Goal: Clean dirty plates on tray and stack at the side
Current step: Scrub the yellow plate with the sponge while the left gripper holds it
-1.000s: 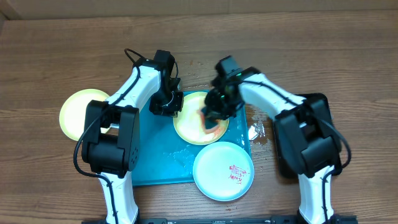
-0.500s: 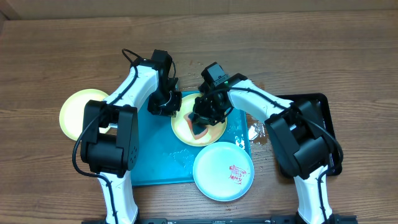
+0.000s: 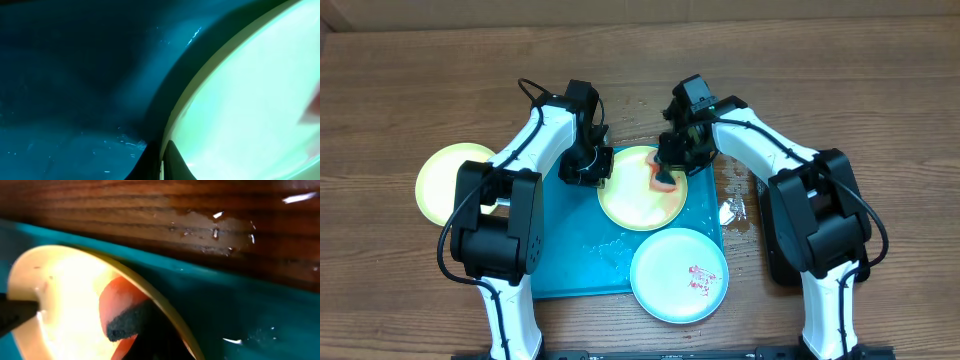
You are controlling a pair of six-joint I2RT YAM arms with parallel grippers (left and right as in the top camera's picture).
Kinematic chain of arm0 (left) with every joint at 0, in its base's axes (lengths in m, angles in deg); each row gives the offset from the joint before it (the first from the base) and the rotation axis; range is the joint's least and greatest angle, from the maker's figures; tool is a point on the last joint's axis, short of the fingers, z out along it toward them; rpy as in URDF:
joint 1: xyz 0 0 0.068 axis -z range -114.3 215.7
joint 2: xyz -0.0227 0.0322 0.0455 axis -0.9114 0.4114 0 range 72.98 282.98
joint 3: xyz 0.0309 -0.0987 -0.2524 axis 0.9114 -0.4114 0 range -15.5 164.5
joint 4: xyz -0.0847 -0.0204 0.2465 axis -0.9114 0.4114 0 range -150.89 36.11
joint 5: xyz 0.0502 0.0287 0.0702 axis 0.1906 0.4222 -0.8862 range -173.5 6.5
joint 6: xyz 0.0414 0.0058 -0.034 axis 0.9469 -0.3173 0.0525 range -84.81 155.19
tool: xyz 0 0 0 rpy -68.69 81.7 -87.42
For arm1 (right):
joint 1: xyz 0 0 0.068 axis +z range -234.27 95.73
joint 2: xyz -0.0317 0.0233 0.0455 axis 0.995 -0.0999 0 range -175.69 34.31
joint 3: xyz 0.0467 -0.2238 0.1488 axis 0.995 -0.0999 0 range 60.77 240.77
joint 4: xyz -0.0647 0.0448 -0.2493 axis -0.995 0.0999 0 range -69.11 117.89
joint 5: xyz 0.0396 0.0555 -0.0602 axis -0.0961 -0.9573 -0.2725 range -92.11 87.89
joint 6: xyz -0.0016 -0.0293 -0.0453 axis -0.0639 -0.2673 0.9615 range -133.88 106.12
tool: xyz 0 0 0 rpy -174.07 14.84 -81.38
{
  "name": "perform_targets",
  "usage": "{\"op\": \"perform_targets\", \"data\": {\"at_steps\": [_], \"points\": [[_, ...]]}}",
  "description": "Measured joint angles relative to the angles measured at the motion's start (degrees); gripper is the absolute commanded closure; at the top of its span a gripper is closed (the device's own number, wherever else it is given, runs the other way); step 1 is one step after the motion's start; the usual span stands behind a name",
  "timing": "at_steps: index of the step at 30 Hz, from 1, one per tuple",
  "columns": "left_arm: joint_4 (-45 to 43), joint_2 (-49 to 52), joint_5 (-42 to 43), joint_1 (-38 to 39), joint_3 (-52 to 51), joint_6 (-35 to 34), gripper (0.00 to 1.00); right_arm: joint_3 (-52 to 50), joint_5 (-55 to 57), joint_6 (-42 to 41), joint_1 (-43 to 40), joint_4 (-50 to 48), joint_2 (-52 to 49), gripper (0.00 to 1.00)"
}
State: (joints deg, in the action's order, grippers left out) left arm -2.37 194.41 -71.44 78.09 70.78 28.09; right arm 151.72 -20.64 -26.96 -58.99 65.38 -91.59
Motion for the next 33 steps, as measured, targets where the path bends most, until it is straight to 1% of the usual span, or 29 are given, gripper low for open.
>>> {"op": "perform_targets", "data": {"at_steps": [5, 11, 16, 22, 28, 33], "points": [[-0.02, 0.00, 0.00, 0.00, 0.00, 0.00, 0.96, 0.63, 4.24, 5.60, 1.62, 0.09, 0.02, 0.96], [-0.04, 0.00, 0.00, 0.00, 0.00, 0.02, 0.95, 1.40, 13.03, 11.89, 5.20, 0.13, 0.22, 0.96], [-0.02, 0.00, 0.00, 0.00, 0.00, 0.04, 0.96, 1.73, 23.37, 14.88, 9.11, 0.13, 0.28, 0.96], [-0.02, 0.00, 0.00, 0.00, 0.00, 0.04, 0.96, 1.73, 30.77, 17.44, 11.30, -0.20, 0.22, 0.96], [-0.07, 0.00, 0.37, 0.00, 0.00, 0.07, 0.95, 1.90, 32.94, 18.32, 11.45, 1.36, 0.11, 0.96], [-0.44, 0.00, 1.11, 0.02, 0.00, 0.04, 0.95, 2.64, 33.09, 18.08, 10.73, 6.12, 0.09, 0.96]]}}
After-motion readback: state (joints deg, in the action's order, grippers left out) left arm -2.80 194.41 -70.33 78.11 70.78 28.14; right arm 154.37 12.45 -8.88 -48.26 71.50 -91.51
